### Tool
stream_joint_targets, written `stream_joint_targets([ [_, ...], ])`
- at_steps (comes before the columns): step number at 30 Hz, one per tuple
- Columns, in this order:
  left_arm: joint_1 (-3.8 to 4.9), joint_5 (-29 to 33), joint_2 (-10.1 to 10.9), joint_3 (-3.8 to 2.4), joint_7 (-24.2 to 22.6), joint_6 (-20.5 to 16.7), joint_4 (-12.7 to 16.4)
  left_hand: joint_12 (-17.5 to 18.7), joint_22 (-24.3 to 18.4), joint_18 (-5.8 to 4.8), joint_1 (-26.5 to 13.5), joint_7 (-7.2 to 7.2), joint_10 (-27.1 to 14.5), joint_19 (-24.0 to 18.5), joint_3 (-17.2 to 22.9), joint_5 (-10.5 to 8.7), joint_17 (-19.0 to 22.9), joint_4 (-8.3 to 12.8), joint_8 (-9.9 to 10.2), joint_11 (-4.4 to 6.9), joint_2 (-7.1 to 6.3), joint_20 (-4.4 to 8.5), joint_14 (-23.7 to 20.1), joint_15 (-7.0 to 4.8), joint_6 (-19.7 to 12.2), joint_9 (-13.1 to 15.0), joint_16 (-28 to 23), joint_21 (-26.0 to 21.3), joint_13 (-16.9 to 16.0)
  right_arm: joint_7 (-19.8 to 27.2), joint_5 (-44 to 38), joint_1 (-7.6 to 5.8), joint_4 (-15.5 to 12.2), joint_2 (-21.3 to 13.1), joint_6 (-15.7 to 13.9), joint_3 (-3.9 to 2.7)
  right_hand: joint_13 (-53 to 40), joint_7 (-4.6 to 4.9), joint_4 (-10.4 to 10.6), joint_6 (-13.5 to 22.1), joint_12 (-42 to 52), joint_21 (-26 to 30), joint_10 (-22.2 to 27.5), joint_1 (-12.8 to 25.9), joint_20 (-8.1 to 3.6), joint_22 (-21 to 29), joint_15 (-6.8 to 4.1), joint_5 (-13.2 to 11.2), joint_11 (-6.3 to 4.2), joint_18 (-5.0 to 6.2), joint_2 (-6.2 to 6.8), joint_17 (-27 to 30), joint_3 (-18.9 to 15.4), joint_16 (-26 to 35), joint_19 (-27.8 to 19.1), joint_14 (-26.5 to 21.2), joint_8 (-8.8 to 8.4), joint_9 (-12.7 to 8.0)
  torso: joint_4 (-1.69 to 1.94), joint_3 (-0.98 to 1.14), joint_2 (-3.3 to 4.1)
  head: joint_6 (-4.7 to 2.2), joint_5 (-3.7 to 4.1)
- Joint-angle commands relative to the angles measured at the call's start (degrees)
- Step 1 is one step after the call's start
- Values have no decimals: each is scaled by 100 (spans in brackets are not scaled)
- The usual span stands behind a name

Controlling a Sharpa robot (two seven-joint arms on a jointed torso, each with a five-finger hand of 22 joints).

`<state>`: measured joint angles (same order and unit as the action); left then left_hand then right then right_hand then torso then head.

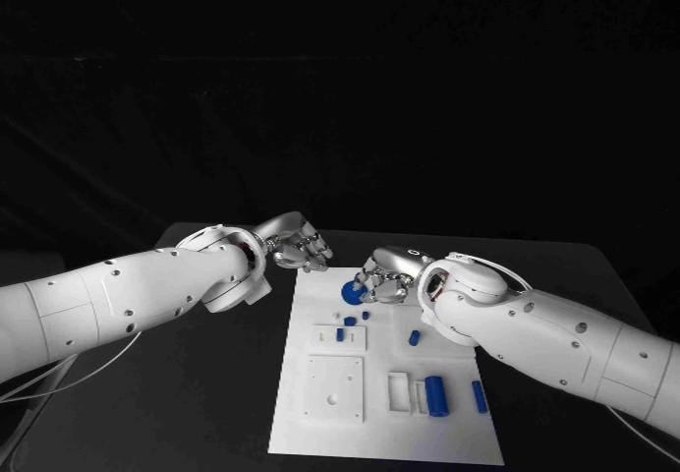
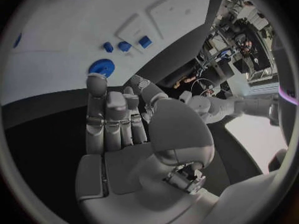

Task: Assemble the parts on the task board

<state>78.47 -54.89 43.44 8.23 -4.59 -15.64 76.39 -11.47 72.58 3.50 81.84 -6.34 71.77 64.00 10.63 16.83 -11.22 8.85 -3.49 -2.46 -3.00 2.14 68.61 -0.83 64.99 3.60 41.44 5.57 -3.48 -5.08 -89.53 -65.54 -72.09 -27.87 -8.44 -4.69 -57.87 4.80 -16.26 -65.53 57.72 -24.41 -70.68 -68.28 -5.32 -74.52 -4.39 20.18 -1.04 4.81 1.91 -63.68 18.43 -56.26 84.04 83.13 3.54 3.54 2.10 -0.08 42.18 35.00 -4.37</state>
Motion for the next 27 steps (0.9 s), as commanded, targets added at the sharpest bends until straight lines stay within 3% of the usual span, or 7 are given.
stream_joint_targets([
  [1, 30, 1047, 96, -1, 19, -464, 177, 36, 15, -77, -8, -3, 62, 54, -39, 28, -47, 1, -17, 3, 62, 4, 59, -2, 38, 5, -45, -48, -3, 138, -905, -42, 102, 124, 144, 105, -63, 0, -4, -61, 60, -51, -48, -48, -27, -36, 6, -61, -2, -38, 33, -21, 79, -58, 220, 52, 0, 6, 109, -50, 39, 14, -23],
  [4, 44, 1333, 186, -1, -25, -654, 316, 52, 20, -76, -16, -4, 71, 84, -45, 31, -80, -6, -16, 4, 64, 7, 81, -4, 26, 5, -71, -86, -4, 140, -1126, -75, 158, 213, 130, 210, -241, -5, 1, -102, 228, -165, -135, -65, -16, -112, 19, -130, 8, -45, 70, -71, 195, -140, 229, 68, -3, 6, 139, -74, 56, 38, -50],
  [5, 51, 1518, 230, -1, -68, -775, 392, 65, 20, -78, -28, -1, 74, 103, -48, 33, -106, -17, -18, 4, 64, 6, 85, -2, 29, 5, -104, -126, -4, 133, -1238, -92, 179, 251, 124, 254, -335, -5, 4, -112, 305, -220, -163, -63, -11, -155, 24, -144, 13, -45, 84, -92, 238, -176, 229, 66, -2, 6, 160, -95, 68, 40, -48],
  [11, 86, 2095, 335, -1, -256, -1108, 588, 87, -18, -77, -50, -6, 70, 125, -41, 33, -171, -43, -17, -4, 52, 1, 103, 2, 11, 5, -170, -168, -4, 105, -1599, -158, 309, 365, 102, 408, -726, -14, -1, -167, 648, -552, -360, -97, 7, -326, 42, -217, 33, -57, 105, -183, 315, -339, 253, 89, -3, 6, 196, -159, 98, 44, -62],
  [17, 128, 2301, 374, -1, -359, -1201, 703, 95, -58, -75, -58, -10, 59, 130, -30, 38, -209, -57, -17, -10, 47, -3, 111, 7, -7, 5, -223, -169, -4, 94, -1762, -187, 419, 422, 230, 584, -878, -5, 4, -138, 705, -676, -414, -115, 23, -381, 59, -342, 48, -57, 139, -210, 317, -428, 247, 85, -2, 4, 250, -193, 138, 80, -63],
  [22, 156, 2351, 411, 0, -379, -1217, 786, 96, -81, -73, -56, -13, 52, 130, -25, 40, -239, -65, -16, -13, 46, -6, 119, 9, -12, 5, -259, -167, -4, 68, -1807, -193, 394, 393, 319, 634, -894, 2, 6, -102, 695, -689, -423, -126, 36, -380, 72, -424, 59, -55, 150, -205, 259, -442, 244, 85, -2, 4, 277, -216, 171, 95, -57],
  [27, 185, 2368, 450, 0, -393, -1222, 839, 100, -99, -71, -54, -18, 39, 126, -22, 42, -257, -74, -18, -20, 42, -10, 123, 14, -31, 6, -290, -167, -5, 45, -1828, -196, 375, 343, 347, 652, -908, 8, 8, -72, 686, -706, -432, -166, 42, -381, 76, -549, 67, -50, 173, -205, 214, -463, 242, 83, -2, 4, 270, -230, 189, 94, -62],
])
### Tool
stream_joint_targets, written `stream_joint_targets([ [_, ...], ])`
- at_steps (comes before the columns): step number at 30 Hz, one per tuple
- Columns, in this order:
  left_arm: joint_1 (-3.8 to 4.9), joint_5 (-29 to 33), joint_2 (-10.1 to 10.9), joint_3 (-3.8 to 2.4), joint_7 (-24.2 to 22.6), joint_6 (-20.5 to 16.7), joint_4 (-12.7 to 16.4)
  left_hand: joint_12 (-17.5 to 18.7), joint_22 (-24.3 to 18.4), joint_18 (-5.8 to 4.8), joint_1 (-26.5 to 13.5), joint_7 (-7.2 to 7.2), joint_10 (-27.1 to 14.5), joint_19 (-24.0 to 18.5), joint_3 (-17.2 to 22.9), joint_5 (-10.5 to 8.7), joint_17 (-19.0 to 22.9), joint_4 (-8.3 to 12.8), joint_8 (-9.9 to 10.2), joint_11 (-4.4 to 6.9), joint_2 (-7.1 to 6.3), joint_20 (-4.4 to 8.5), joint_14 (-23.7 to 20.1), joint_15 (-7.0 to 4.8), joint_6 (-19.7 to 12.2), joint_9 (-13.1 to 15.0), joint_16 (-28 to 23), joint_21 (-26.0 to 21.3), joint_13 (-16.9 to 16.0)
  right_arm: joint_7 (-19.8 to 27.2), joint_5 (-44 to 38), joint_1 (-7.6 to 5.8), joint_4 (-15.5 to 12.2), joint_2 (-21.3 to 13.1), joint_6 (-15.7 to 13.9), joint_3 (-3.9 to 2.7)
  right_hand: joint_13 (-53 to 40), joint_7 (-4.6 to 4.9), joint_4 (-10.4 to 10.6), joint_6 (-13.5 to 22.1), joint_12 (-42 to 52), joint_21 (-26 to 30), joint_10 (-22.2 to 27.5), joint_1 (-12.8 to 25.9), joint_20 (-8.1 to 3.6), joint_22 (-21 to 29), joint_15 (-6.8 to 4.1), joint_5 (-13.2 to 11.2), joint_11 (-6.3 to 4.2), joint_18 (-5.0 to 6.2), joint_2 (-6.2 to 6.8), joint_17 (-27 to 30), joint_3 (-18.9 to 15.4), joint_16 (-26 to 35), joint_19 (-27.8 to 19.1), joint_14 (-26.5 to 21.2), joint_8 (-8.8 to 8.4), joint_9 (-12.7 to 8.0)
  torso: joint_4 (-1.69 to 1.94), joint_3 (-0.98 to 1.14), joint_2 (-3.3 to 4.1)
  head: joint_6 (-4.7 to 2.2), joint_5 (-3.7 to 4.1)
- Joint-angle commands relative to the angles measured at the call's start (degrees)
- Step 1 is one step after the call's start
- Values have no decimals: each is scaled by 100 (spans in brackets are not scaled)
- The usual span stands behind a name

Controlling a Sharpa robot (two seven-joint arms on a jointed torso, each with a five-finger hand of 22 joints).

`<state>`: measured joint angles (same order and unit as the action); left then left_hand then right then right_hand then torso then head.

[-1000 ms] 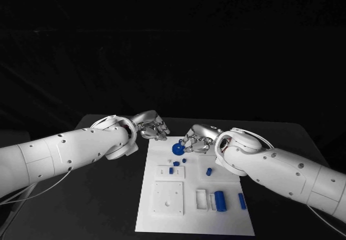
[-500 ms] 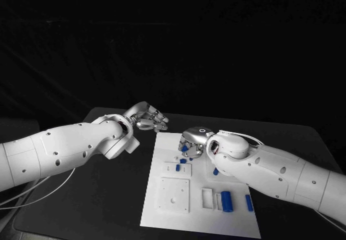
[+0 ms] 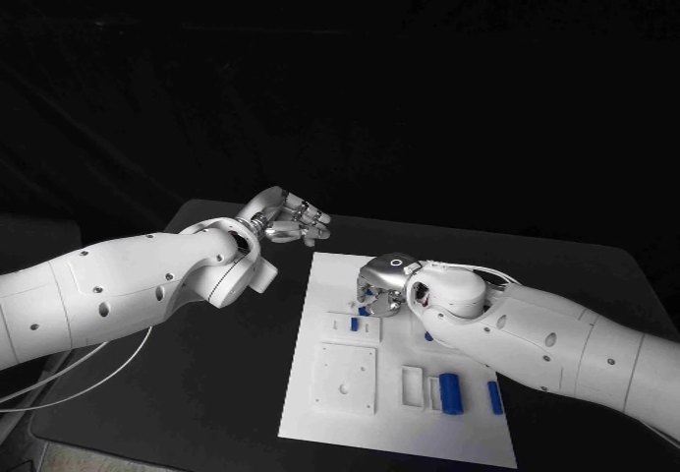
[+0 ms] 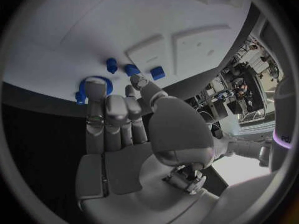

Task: Assemble the parts on the task board

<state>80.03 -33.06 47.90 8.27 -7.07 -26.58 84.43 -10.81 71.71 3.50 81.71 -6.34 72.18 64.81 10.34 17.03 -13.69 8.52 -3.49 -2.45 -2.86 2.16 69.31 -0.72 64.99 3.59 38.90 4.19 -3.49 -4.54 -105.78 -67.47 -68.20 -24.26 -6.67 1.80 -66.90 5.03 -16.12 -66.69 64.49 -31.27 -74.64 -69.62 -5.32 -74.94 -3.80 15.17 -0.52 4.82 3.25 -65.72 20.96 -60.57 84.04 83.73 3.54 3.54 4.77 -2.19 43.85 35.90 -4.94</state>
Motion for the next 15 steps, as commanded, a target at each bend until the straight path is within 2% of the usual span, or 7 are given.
stream_joint_targets([
  [1, 35, 187, 10, -4, -147, -131, 39, 34, -12, -71, -40, -18, -2, 46, 7, 23, -10, -41, -18, -21, 28, -11, 52, 3, -30, 6, -36, -30, -4, -11, -205, -3, -17, -25, 167, 5, -6, -15, -4, 47, 6, -26, -36, -34, 44, -340, 18, -117, 15, -51, 48, 0, -55, -32, 241, 22, -2, 4, 1, -21, 25, 2, -10],
  [3, 44, 189, 18, -4, -153, -135, 43, 34, -16, -70, -40, -18, -4, 45, 8, 24, -13, -44, -18, -22, 29, -12, 52, 3, -30, 6, -43, -29, -4, -21, -207, -4, -24, -34, 160, 8, -15, -16, 1, 69, 11, -37, -47, -51, 47, -340, 23, -388, 19, -51, 63, -5, -110, -45, 243, 24, -3, 4, 3, -14, 23, 17, -12],
  [8, 57, 192, 31, -4, -168, -128, 50, 35, -19, -70, -40, -17, -6, 45, 9, 24, -15, -46, -18, -22, 30, -12, 52, 3, -30, 6, -47, -29, -4, -36, -210, -4, -48, -65, 168, 11, -26, -16, 9, 78, 5, -42, -53, -97, 54, -338, 28, -640, 24, -48, 52, 0, -219, -54, 244, 21, -2, 4, 13, -8, 19, 49, 5],
  [15, 71, 192, 65, -4, -169, -119, 70, 34, -31, -68, -36, -22, -14, 45, 15, 33, -31, -58, -17, -25, 37, -15, 58, 6, -39, 6, -80, -27, -4, -31, -181, -4, -95, -117, 202, 12, -36, -17, 15, 83, -5, -36, -55, -127, 56, -335, 30, -748, 26, -48, 44, 9, -326, -60, 242, 17, -1, 4, 1, -7, 27, 62, -1],
])
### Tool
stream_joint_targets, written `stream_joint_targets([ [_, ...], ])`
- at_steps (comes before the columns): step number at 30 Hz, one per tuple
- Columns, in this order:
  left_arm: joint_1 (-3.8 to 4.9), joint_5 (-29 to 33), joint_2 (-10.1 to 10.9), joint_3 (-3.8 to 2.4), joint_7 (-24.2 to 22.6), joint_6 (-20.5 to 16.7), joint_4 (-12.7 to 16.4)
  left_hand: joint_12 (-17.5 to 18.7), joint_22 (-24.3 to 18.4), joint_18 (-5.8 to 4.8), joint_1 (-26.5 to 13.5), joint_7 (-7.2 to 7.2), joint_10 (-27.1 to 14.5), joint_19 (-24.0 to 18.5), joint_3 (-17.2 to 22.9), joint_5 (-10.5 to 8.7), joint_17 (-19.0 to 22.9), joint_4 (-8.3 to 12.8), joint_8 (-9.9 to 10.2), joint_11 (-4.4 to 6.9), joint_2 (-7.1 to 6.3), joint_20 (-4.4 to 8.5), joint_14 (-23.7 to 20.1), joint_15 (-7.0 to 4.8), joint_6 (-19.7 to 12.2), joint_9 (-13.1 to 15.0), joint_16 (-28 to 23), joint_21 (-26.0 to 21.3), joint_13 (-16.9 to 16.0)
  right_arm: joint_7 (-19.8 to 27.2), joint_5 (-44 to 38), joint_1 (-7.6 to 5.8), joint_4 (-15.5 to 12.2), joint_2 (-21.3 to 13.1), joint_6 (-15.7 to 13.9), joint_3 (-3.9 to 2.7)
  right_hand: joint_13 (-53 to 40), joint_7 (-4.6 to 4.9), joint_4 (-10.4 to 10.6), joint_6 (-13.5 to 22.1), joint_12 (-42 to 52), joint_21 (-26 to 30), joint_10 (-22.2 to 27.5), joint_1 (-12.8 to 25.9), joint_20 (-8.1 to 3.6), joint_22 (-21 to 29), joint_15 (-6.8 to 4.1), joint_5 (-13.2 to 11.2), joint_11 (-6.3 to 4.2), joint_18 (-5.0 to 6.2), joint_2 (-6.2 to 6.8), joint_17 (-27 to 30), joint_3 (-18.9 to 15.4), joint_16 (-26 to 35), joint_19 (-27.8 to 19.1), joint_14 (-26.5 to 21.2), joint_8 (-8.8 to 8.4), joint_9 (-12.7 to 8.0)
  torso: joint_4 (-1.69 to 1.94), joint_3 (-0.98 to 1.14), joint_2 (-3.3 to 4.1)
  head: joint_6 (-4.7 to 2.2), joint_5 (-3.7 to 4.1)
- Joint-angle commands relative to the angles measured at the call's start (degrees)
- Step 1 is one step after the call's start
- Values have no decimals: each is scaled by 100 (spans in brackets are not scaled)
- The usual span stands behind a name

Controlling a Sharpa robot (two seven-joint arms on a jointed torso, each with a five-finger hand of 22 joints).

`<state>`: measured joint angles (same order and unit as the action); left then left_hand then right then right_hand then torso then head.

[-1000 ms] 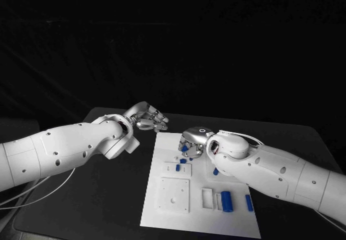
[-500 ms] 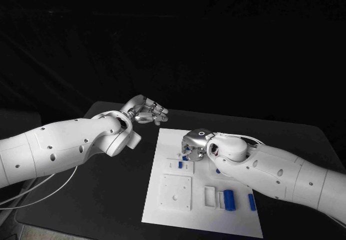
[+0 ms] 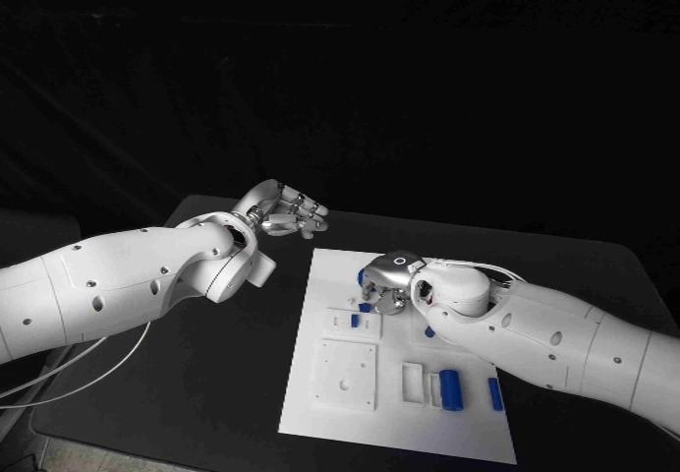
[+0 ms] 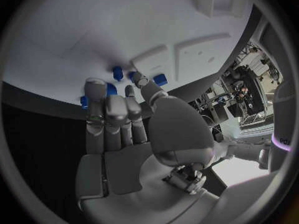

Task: Assemble the parts on the task board

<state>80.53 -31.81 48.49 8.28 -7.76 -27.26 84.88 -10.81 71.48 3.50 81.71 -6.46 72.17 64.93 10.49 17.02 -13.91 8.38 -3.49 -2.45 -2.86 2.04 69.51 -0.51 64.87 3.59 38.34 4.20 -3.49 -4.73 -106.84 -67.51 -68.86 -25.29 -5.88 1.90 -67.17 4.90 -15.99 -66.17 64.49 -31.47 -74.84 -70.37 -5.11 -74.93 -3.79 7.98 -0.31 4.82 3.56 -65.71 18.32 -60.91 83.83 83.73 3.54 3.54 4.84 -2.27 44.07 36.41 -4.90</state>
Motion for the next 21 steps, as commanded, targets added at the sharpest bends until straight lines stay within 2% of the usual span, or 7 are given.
stream_joint_targets([
  [1, 24, 68, 10, -4, -100, -49, 25, 34, -7, -68, -36, -10, -13, 33, 0, 34, -9, -44, -17, -25, 37, -3, 38, -15, -27, 6, -24, -27, -4, -9, -65, 0, -39, -20, 125, 2, -9, -5, 3, 34, -7, -20, -35, -50, 35, -337, 29, -35, 5, -48, 16, 11, -77, -22, 264, 15, -1, 4, -7, 1, 6, 14, -7],
  [6, 39, 68, 24, -4, -95, -37, 26, 33, -13, -66, -31, -10, -19, 34, 6, 44, -15, -49, -18, -26, 41, -4, 42, -14, -31, 6, -41, -26, -4, -14, -39, 0, -59, -11, 71, 2, -6, -3, 13, 54, -22, -12, -31, -48, 35, -336, 29, -46, 7, -44, 0, 18, -196, -20, 264, 13, -2, 4, -5, -3, 6, 14, 2],
  [10, 50, 71, 29, -4, -108, -30, 38, 32, -12, -65, -19, -12, -23, 31, 13, 43, -19, -45, -17, -27, 43, -4, 42, -14, -35, 6, -54, -26, -4, -68, -68, 0, -10, 35, -16, 3, -8, 0, 18, 68, -23, 0, -33, -49, 35, -333, 28, -70, 8, -43, -28, 11, -217, -32, 264, 17, -2, 3, 15, -9, 14, 9, 16],
  [14, 63, 78, 39, -4, -115, -12, 65, 30, -11, -64, -18, -14, -26, 31, 18, 46, -21, -49, -18, -28, 50, -5, 45, -13, -36, 6, -63, -25, -4, -128, -109, 0, 48, 77, -86, 8, -11, -4, 11, 43, -23, -6, -36, -58, 33, -336, 25, -163, 3, -43, -59, 17, -119, -28, 268, 15, -2, 4, 19, -9, 18, 17, 18],
  [21, 86, 90, 49, -4, -116, 8, 131, 24, 11, -62, 3, -17, -32, 24, 40, 55, -28, -39, -17, -29, 59, -3, 49, -13, -38, 6, -91, -20, -4, -182, -134, 1, 71, 116, -155, 14, -15, -20, 48, -12, -25, -3, -40, 4, 29, -335, 20, -179, -4, -46, -71, 19, 4, -34, 268, 13, -1, 6, 24, -25, 58, 2, 26],
])
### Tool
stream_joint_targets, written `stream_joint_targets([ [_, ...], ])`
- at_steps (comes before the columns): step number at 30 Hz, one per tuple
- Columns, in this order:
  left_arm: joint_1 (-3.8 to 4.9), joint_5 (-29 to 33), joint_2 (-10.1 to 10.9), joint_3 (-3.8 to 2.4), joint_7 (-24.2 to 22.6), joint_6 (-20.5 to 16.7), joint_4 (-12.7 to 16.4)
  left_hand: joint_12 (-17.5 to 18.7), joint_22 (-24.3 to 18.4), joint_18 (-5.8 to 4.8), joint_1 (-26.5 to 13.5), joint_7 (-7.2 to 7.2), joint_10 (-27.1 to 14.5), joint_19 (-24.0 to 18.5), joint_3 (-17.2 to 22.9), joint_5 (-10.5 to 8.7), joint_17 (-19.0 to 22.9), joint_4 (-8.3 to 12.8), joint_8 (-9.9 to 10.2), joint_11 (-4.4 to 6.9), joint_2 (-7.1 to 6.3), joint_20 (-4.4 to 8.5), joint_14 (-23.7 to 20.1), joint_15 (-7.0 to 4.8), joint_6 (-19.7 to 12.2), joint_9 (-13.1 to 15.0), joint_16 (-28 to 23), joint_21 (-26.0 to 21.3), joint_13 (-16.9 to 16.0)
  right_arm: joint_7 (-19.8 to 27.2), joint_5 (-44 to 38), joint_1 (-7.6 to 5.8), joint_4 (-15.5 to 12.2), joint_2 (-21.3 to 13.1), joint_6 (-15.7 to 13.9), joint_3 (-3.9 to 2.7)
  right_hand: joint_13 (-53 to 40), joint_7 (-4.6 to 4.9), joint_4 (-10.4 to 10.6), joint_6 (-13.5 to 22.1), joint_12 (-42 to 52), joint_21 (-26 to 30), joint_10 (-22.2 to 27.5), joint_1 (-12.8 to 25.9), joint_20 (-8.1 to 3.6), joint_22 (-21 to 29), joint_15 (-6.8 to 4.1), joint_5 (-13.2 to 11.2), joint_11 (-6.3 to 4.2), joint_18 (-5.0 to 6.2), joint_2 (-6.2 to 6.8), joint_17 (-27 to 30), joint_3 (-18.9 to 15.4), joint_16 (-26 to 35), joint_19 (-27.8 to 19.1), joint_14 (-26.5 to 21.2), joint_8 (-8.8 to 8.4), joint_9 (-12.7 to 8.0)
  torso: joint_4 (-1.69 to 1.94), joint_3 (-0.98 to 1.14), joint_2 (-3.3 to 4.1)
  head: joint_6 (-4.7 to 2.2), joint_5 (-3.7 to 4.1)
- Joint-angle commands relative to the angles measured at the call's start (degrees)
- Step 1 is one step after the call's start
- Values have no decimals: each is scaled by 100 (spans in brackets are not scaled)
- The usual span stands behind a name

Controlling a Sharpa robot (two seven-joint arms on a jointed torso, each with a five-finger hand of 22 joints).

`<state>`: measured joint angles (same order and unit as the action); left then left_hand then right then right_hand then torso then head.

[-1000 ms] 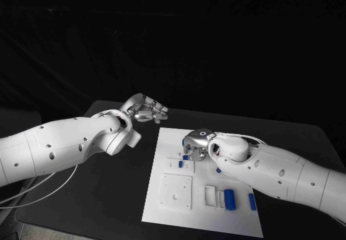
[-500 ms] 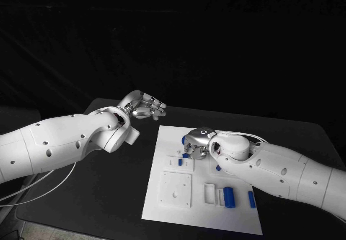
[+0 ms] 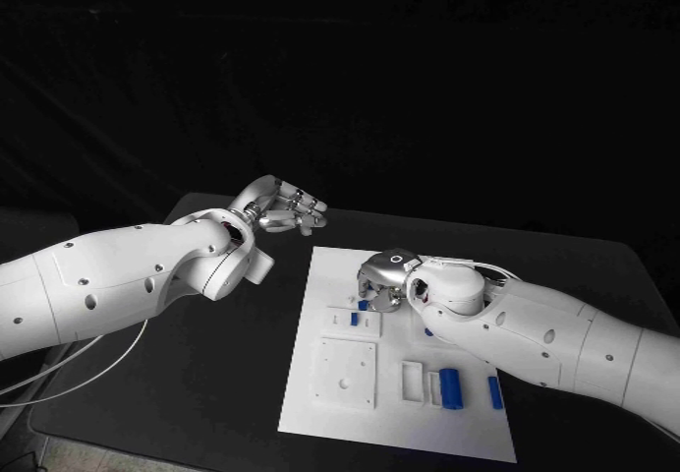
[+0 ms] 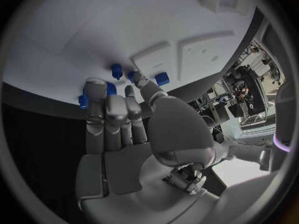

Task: Assemble the parts on the task board

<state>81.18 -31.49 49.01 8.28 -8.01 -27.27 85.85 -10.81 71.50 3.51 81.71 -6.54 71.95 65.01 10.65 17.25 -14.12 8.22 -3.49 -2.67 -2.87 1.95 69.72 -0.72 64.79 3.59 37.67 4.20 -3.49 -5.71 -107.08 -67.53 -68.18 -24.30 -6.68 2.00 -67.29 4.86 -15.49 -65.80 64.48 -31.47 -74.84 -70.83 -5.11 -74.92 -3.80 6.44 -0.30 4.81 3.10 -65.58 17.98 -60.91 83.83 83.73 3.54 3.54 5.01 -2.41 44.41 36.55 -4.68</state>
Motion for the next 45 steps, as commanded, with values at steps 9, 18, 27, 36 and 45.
stream_joint_targets([
  [9, 42, 93, -8, -4, -92, 30, 68, 12, 70, -58, 16, -14, -20, 3, 63, 35, -19, 2, -18, -9, 62, 6, 37, 7, -35, 6, -61, -17, -4, -127, -124, 4, 25, 46, -68, 12, -13, -29, 9, -103, -17, -15, -46, 68, 18, -337, 10, -88, -15, -55, -54, 9, 151, -35, 271, 14, -1, 7, 42, -28, 54, -15, 22],
  [18, 56, 106, -4, -3, -89, 39, 94, 8, 108, -55, 14, -18, -32, -7, 84, 35, -28, 17, -16, -15, 61, 2, 32, 11, -46, 6, -88, -22, -3, -154, -114, 6, 35, 61, -135, 34, -4, -10, 74, 10, -29, -11, -48, 130, 20, -334, 17, -237, 0, -59, 24, 14, 62, -29, 270, 13, -2, 3, 41, -31, 64, -31, 28],
  [27, 61, 125, -3, -3, -88, 63, 96, 11, 110, -54, 4, -26, -47, -19, 94, 33, -29, 15, -15, -24, 59, -5, 23, 19, -75, 5, -109, -27, -3, -177, -105, 7, 69, 103, -259, 51, 29, 23, 278, 361, -70, 20, -17, 14, 28, -326, 21, -118, 11, -34, 169, 16, -331, -21, 274, 8, -1, 0, 40, -30, 66, -39, 20],
  [36, 65, 128, -5, -3, -69, 93, 95, 11, 115, -50, 25, -37, -54, -28, 105, 29, -29, 36, -15, -31, 45, -8, 15, 22, -114, 5, -128, -25, -4, -185, -48, 9, 46, 116, -416, 69, 43, 40, 474, 421, -91, 32, 6, -88, 37, -326, 28, -202, 18, -19, 238, 12, -539, -12, 276, 4, 1, 2, 41, -34, 68, -22, 12],
  [45, 67, 128, 5, -3, -46, 147, 78, 9, 139, -47, 34, -41, -64, -39, 118, 40, -28, 46, -18, -36, 53, -12, 16, 25, -122, 6, -152, -21, -4, -138, 170, 9, -44, 71, -486, 71, -3, 8, 420, 126, -34, -31, -33, -20, 26, -343, 16, -175, 6, -30, 117, -29, -373, -51, 283, 11, -1, 2, 35, -34, 70, -9, 8],
])
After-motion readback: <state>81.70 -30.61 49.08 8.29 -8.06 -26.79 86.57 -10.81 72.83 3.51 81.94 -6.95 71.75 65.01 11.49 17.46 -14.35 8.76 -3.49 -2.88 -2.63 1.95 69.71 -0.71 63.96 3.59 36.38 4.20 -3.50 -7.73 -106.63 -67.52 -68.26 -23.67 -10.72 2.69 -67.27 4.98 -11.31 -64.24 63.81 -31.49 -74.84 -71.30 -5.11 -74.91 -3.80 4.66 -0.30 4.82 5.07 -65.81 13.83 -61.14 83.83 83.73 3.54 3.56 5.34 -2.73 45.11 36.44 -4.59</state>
